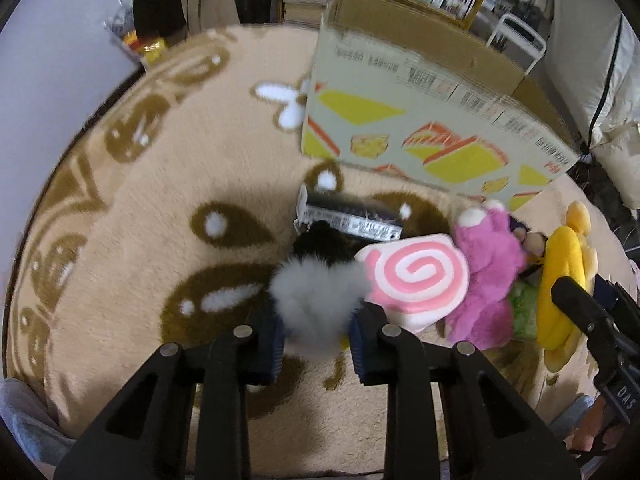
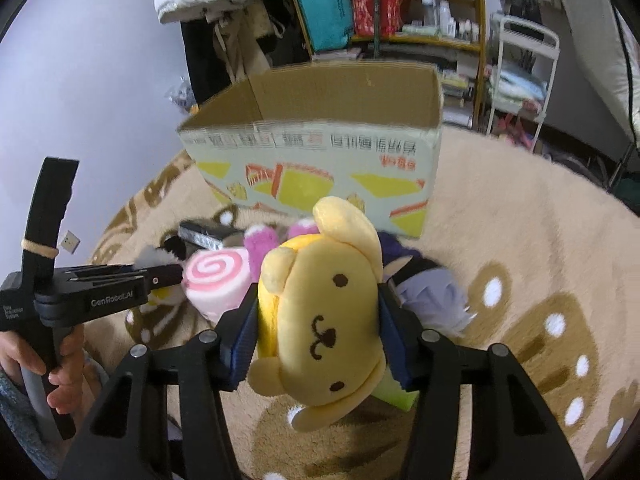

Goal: Organize soft objects
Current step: 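Lift the white pom-pom and yellow dog plush and carry both toward the box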

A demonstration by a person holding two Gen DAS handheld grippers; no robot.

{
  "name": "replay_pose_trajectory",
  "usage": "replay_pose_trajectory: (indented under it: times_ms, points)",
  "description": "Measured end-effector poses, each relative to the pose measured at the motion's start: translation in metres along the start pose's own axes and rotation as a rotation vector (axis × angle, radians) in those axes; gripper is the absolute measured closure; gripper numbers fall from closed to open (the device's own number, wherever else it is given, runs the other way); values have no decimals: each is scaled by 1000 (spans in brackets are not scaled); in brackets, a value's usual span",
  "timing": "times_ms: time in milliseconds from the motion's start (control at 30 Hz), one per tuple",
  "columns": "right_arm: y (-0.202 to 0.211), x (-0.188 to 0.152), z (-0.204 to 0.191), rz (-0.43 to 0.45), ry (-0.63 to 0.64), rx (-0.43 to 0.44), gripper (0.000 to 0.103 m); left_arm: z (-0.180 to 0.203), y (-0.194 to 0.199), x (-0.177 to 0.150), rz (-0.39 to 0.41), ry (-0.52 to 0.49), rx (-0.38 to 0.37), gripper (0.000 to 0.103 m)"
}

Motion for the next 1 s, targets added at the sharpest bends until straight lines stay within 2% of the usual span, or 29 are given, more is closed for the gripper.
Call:
replay_pose_trajectory:
  times_ms: [133,233,467,567,700,1000]
  points:
    - [16,4,0,59,2,-18,45,0,34,2,105,-22,-2,77]
    - [29,7,-1,108,7,-30,45,1,64,4,215,-29,13,77]
    - [58,16,-4,234,21,-35,45,-7,100,21,441,-7,34,77]
    - [64,18,-4,260,17,-19,45,-7,110,24,519,-14,46,77]
    - [71,23,-4,286,6,-2,45,-2,121,24,575,-35,67,77]
    - [92,41,0,385,-29,6,45,7,129,29,623,-72,84,77]
Point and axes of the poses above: each gripper's, at about its wrist camera, not at the fingertips, and y roughly against the way its jaws point, z to its right, x to its top, the point moved 5 cm from there along -y, roughly the way its jaws point, and after that the axes turned 7 degrees about x, right-handed, at the moved point
